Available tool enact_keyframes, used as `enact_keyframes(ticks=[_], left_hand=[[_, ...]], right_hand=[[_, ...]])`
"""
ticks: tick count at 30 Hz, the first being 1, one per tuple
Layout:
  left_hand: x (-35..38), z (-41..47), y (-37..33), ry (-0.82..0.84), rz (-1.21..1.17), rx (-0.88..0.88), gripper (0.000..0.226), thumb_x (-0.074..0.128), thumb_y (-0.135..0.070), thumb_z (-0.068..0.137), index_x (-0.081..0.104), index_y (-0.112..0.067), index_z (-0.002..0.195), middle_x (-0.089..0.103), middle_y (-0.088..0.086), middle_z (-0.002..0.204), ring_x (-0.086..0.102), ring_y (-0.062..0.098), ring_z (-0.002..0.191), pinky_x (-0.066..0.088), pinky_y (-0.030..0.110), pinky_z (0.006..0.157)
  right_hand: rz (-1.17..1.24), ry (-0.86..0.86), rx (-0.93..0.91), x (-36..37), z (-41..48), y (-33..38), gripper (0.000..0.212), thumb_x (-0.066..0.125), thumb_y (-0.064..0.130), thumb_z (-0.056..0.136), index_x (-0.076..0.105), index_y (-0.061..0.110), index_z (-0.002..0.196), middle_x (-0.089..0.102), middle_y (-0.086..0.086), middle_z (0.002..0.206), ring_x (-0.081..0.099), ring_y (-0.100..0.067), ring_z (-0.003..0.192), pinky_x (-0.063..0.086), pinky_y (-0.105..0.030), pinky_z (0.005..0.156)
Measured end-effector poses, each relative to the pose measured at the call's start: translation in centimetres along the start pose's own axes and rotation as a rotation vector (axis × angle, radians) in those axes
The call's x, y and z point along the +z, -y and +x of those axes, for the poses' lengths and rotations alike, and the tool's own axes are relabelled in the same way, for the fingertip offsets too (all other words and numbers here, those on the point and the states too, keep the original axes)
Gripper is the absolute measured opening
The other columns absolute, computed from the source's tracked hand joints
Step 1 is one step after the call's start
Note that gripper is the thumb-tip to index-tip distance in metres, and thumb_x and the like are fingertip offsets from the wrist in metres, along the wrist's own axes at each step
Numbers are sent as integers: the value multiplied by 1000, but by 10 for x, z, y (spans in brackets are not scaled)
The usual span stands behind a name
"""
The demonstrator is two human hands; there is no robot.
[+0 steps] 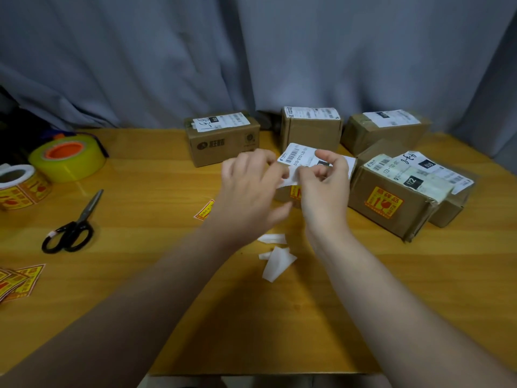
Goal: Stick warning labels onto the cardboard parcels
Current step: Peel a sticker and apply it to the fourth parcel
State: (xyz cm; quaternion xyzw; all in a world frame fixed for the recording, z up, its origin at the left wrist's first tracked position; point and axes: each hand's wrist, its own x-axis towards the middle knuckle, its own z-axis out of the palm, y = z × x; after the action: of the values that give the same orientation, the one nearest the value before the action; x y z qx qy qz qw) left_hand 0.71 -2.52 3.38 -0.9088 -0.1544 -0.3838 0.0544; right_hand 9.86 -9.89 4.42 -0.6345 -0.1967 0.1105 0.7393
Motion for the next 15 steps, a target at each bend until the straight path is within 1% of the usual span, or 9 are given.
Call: enact_keyframes(ticks=[2,4,7,9,11,13,14,15], left_hand=[[3,1,-2,-77,125,59,19,57,-33,75,62,-17,86,61,4,98,42,19,96,26,36,81],[3,1,2,-160,185,79,9,59,-24,78,63,-17,80,64,1,93,44,19,94,25,37,80],[0,1,8,-209,126,60,5,59,-20,78,63,-18,79,65,-3,86,47,17,90,24,36,78],[-4,3,8,-194,87,19,3,60,-19,78,63,-18,79,65,-5,84,52,18,86,24,35,78],[-9,7,9,-172,26,-90,4,58,-21,79,62,-19,80,64,-7,83,52,16,86,22,33,79],[-15,10,17,-163,-121,-271,3,57,-22,81,59,-24,81,59,-15,83,47,9,88,19,28,78],[-15,11,24,-165,-226,-357,7,59,-22,83,57,-29,80,56,-19,80,46,6,87,19,25,80],[-15,11,31,-155,-354,-422,14,62,-23,84,54,-33,79,55,-21,78,47,4,85,22,22,84]], right_hand=[[23,13,24,5,-4,1,33,53,1,84,47,24,108,50,6,73,51,-9,69,46,-29,68],[68,17,89,7,-5,5,36,51,-1,86,46,24,111,49,5,77,51,-9,72,42,-23,67],[198,33,254,9,-3,14,44,54,-2,85,45,23,120,53,4,84,51,-7,79,41,-19,67],[247,48,319,11,-4,19,41,54,3,86,48,24,122,56,3,93,52,-8,86,41,-20,71],[320,30,319,13,-4,21,30,52,15,89,54,22,118,59,-2,102,56,-13,94,43,-26,78],[401,24,272,12,1,20,23,47,24,91,57,22,112,58,-3,109,57,-14,99,44,-29,84],[380,72,234,11,5,19,24,47,23,91,57,23,113,57,-2,114,56,-13,104,45,-30,89],[298,165,185,11,8,18,26,49,19,91,56,24,116,57,-1,118,55,-11,109,45,-29,94]])
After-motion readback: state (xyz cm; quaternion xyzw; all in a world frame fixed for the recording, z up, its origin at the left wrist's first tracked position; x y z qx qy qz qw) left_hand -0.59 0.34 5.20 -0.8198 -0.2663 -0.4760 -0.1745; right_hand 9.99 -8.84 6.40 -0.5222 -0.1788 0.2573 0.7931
